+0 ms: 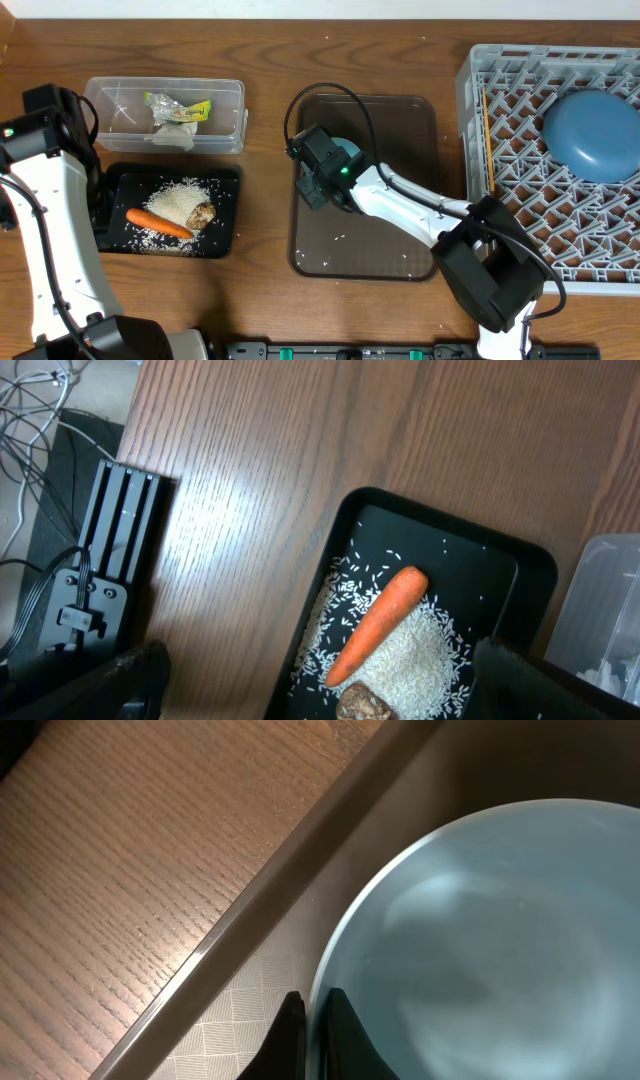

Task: Sort waste into correct bins and load items into the dishwasher rack
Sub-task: 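Move the right gripper to the light-blue bowl and grasp its rim, then lift the bowl with the right gripper and carry it into the rack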

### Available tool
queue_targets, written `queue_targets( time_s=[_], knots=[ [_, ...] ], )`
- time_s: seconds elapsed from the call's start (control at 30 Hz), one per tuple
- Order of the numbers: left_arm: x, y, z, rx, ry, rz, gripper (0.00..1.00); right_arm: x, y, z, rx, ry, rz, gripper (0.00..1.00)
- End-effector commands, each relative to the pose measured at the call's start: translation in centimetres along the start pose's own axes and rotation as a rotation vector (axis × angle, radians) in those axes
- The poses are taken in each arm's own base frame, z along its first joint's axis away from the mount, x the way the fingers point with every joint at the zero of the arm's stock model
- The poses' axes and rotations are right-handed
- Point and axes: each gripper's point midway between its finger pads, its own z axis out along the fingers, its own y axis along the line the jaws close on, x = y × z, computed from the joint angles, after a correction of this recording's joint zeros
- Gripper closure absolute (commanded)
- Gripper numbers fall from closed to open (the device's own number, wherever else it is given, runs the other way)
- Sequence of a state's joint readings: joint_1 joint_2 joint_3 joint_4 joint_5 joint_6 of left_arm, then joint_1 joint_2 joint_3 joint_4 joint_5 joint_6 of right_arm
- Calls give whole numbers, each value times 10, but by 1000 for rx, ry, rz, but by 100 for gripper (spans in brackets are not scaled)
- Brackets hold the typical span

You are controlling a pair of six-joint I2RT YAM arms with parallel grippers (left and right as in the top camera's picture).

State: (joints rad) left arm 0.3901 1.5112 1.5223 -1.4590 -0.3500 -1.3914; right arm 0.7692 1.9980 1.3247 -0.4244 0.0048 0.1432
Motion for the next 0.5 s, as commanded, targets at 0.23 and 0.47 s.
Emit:
queue_targets(
  time_s=[0.23,0.47],
  knots=[
    [-3,2,2,-15,-15,-12,2,-20,-8,-44,-4,-70,152,99],
    [-3,2,2,-15,-15,-12,2,-23,-43,-87,-13,-82,309,99]
  ],
)
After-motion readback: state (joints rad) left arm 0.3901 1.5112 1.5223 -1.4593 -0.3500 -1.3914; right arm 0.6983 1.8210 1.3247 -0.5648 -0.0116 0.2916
